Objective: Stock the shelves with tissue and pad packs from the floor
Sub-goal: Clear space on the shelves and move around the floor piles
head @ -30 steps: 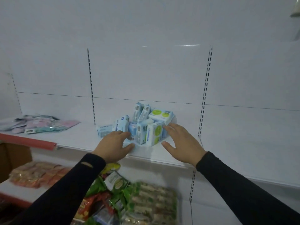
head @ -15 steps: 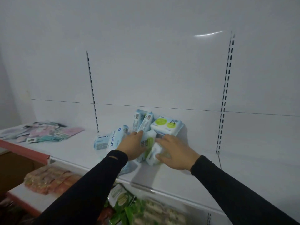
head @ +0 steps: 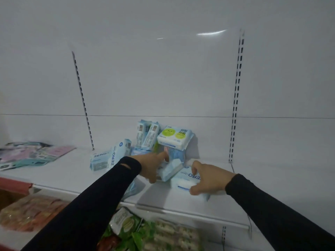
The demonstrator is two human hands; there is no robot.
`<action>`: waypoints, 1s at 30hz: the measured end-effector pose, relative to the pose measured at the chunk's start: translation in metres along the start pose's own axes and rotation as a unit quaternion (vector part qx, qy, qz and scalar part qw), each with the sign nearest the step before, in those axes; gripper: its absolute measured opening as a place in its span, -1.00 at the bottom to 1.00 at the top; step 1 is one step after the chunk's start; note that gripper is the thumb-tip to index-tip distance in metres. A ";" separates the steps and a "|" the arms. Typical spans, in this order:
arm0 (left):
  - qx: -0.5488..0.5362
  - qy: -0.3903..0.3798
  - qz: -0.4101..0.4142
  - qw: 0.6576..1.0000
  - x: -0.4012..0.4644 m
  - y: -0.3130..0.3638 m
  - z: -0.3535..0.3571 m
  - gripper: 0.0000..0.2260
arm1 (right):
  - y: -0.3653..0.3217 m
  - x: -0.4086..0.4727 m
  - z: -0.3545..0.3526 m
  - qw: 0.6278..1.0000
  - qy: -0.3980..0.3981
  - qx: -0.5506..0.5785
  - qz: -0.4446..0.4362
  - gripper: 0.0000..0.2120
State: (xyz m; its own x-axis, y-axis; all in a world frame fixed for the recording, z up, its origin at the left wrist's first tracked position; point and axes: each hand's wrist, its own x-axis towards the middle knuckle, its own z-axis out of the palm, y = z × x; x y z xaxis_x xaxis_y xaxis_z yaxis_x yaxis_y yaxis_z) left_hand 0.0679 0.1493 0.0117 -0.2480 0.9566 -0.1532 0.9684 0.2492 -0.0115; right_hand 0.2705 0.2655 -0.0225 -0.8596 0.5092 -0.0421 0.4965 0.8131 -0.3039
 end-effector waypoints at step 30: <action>-0.157 0.110 0.548 0.814 -0.078 0.415 0.055 -0.40 | 0.058 -0.522 0.053 0.778 0.422 -0.137 0.445 -0.36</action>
State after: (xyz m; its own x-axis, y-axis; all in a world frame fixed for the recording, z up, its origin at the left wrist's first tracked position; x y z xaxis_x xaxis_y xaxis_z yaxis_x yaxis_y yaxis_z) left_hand 0.4907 0.1698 -0.0356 0.7276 0.6265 0.2795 0.5656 -0.7784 0.2725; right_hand 0.7418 0.0318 -0.0682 0.1675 0.8147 0.5552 0.9560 0.0034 -0.2934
